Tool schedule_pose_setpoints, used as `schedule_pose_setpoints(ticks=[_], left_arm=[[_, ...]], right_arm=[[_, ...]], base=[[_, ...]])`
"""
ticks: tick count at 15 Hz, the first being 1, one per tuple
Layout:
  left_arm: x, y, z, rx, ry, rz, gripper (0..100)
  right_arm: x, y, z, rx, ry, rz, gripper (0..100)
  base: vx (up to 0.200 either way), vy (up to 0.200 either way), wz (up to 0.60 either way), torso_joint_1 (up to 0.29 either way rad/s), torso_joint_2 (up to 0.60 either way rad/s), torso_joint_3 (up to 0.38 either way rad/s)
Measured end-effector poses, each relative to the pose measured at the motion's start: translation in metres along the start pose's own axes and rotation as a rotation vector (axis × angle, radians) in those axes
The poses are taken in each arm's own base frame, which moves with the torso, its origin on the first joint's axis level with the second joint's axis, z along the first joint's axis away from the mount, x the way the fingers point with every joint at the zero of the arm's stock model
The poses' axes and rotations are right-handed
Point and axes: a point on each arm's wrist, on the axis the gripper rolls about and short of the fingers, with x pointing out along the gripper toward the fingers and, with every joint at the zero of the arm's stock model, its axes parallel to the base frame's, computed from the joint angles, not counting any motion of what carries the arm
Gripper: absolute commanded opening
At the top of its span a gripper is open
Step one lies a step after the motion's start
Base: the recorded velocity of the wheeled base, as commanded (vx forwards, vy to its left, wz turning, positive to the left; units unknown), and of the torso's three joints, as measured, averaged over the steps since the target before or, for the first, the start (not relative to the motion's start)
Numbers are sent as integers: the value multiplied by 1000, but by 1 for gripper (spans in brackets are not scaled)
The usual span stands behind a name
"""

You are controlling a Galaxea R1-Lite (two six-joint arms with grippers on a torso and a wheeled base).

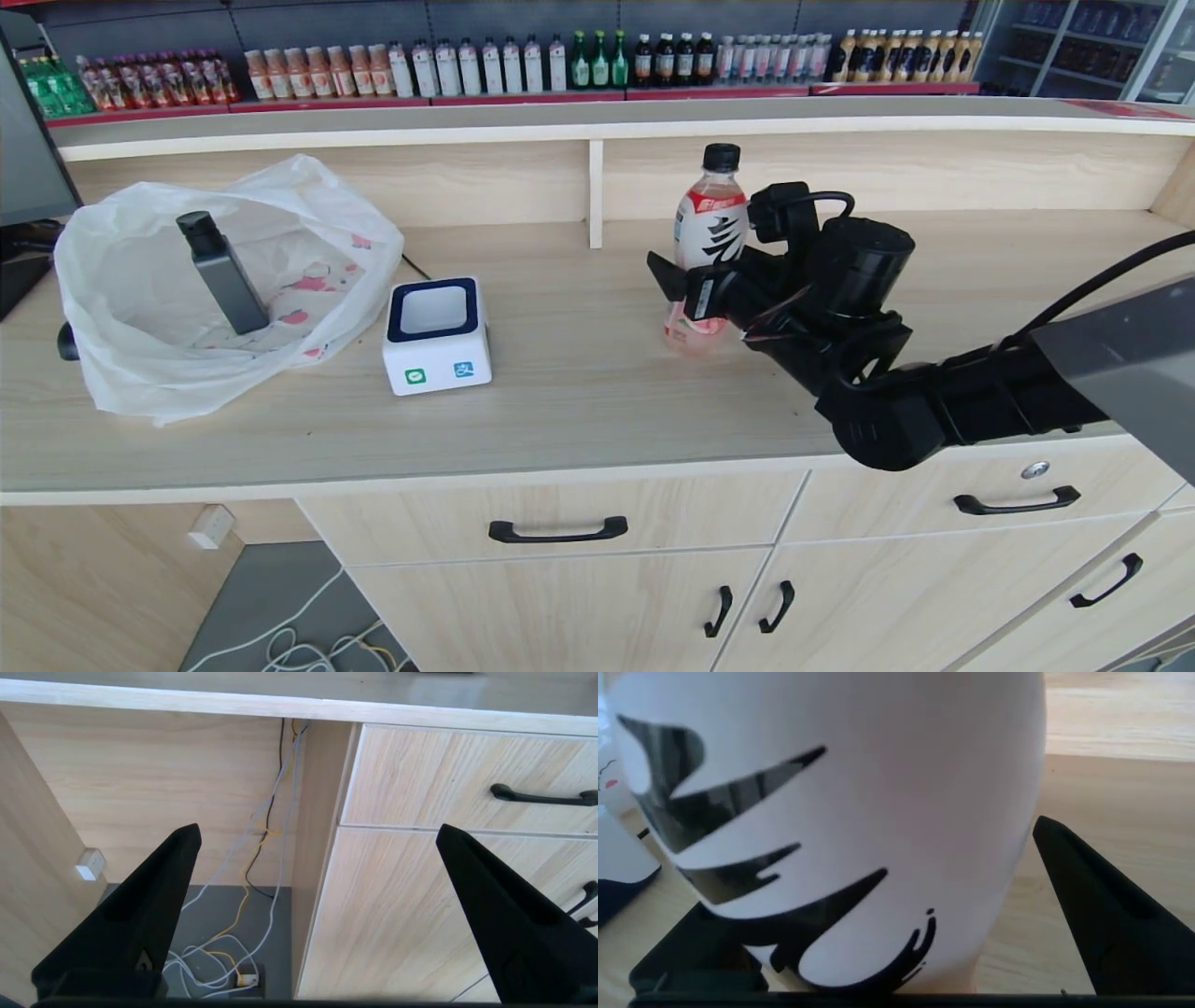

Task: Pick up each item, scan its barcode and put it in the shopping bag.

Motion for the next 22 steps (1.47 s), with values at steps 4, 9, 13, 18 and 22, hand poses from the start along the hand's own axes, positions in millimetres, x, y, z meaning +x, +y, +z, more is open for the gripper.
schedule_pose_setpoints(ticks=[4,9,13,18,22], left_arm=[[0,0,0,0,0,0,100],[0,0,0,0,0,0,100],[0,0,0,0,0,0,100],[0,0,0,0,0,0,100],[0,0,0,0,0,0,100]], right_arm=[[5,0,-1,1,-12,-2,100],[7,0,-1,0,-11,-9,0],[6,0,2,5,-18,-11,0],[5,-2,8,7,-28,-14,0],[-1,-4,21,8,-55,-15,0]], base=[[0,0,0,0,0,0],[0,0,0,0,0,0],[0,0,0,0,0,0],[0,0,0,0,0,0],[0,0,0,0,0,0]])
